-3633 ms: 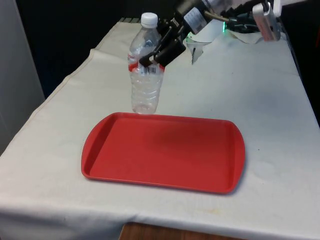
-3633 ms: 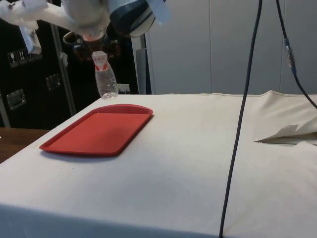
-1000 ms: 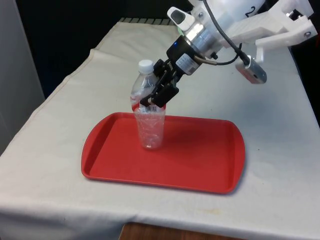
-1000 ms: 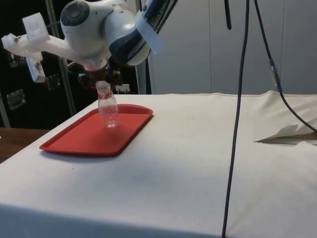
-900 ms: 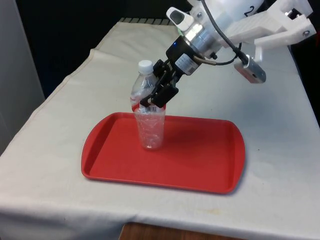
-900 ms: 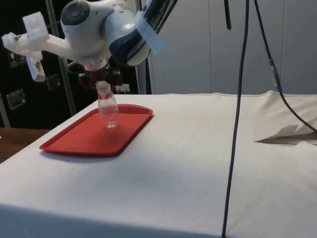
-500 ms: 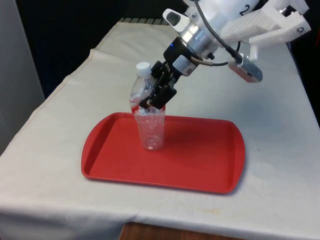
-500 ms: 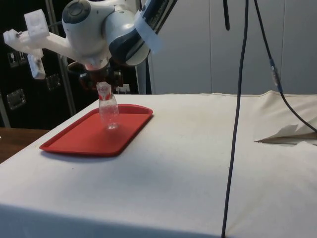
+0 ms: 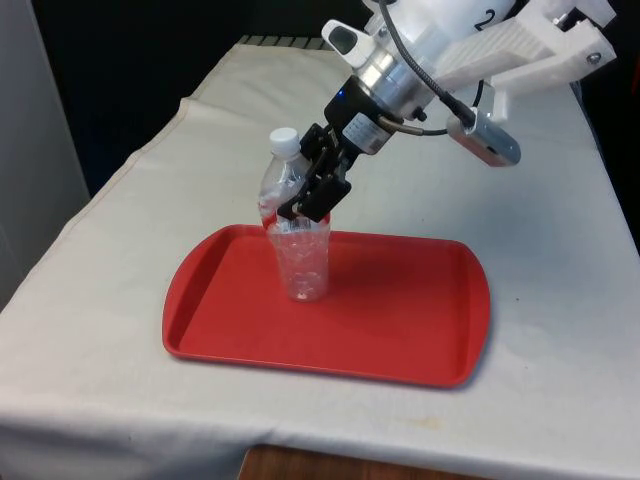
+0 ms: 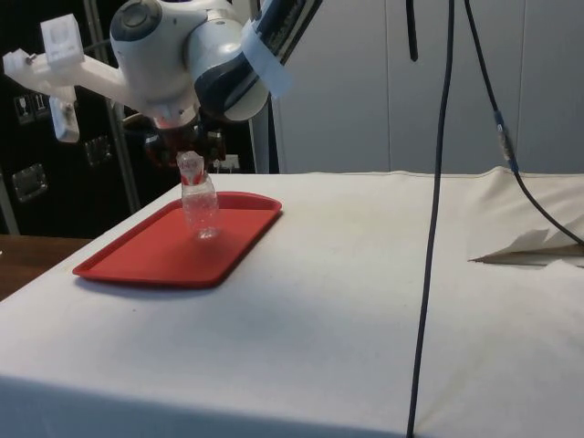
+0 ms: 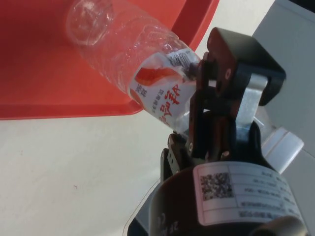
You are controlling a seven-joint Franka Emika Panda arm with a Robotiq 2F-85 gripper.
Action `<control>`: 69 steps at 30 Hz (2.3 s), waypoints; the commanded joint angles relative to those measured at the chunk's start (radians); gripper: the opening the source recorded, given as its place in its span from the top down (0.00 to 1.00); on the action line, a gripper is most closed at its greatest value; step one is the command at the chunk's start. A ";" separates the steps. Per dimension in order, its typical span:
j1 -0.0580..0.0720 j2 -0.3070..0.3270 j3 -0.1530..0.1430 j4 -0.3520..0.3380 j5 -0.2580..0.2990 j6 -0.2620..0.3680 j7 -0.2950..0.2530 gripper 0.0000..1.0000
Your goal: Place the bottle upright on the tray.
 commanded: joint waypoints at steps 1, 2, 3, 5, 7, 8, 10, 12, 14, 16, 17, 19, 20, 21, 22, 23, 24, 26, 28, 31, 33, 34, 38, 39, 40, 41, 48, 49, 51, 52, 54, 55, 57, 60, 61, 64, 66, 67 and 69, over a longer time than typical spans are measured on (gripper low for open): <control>-0.004 0.002 0.004 0.001 0.006 0.004 -0.003 0.67; -0.003 0.002 0.003 0.001 0.005 0.004 -0.003 0.67; -0.002 0.001 0.003 0.000 0.004 0.003 -0.001 0.67; 0.001 0.000 0.002 -0.001 0.002 0.002 0.002 0.67; 0.006 -0.002 0.000 -0.001 -0.004 -0.002 0.008 0.67; 0.003 0.000 0.000 0.001 -0.003 -0.003 0.001 0.67; 0.018 -0.006 -0.005 0.000 -0.024 -0.015 0.025 0.67; 0.023 -0.009 -0.004 0.001 -0.040 -0.027 0.039 0.67; 0.027 -0.013 0.002 0.003 -0.063 -0.047 0.061 0.67; 0.028 -0.014 0.003 0.004 -0.067 -0.051 0.065 0.67; 0.029 -0.015 0.005 0.004 -0.072 -0.056 0.070 0.67; 0.032 -0.014 0.007 0.006 -0.080 -0.062 0.083 0.67; 0.033 -0.013 0.008 0.007 -0.084 -0.064 0.088 0.67; 0.034 -0.012 0.009 0.008 -0.087 -0.066 0.094 0.67; 0.034 -0.010 0.010 0.010 -0.091 -0.066 0.102 0.67; 0.034 -0.008 0.010 0.011 -0.094 -0.066 0.109 0.67; 0.034 -0.002 0.012 0.015 -0.098 -0.065 0.122 0.67; 0.035 0.002 0.013 0.018 -0.098 -0.066 0.128 0.67; 0.035 0.010 0.015 0.027 -0.097 -0.067 0.137 0.67; 0.033 0.027 0.019 0.041 -0.092 -0.064 0.156 0.67; 0.031 0.030 0.021 0.044 -0.090 -0.064 0.160 0.67; 0.034 0.030 0.019 0.043 -0.095 -0.072 0.157 0.67; 0.031 0.030 0.022 0.044 -0.089 -0.066 0.161 0.67; 0.031 0.030 0.021 0.044 -0.090 -0.067 0.161 0.67; 0.032 0.031 0.021 0.044 -0.091 -0.070 0.161 0.67; 0.032 0.031 0.021 0.045 -0.092 -0.071 0.161 0.67; 0.033 0.031 0.021 0.045 -0.093 -0.078 0.161 0.67; 0.033 0.031 0.021 0.045 -0.094 -0.078 0.160 0.67; 0.033 0.032 0.021 0.045 -0.094 -0.080 0.160 0.67; 0.034 0.032 0.020 0.045 -0.094 -0.083 0.160 0.67; 0.033 0.032 0.021 0.045 -0.094 -0.081 0.160 0.67; 0.033 0.032 0.021 0.045 -0.094 -0.082 0.160 0.67; 0.034 0.032 0.020 0.045 -0.094 -0.083 0.160 0.67; 0.034 0.032 0.021 0.046 -0.094 -0.085 0.160 0.63; 0.034 0.032 0.021 0.046 -0.094 -0.086 0.159 0.59; 0.034 0.032 0.021 0.046 -0.094 -0.086 0.159 0.52; 0.034 0.032 0.021 0.046 -0.094 -0.088 0.159 0.43; 0.034 0.032 0.021 0.046 -0.094 -0.088 0.159 0.38; 0.034 0.032 0.021 0.046 -0.095 -0.089 0.159 0.19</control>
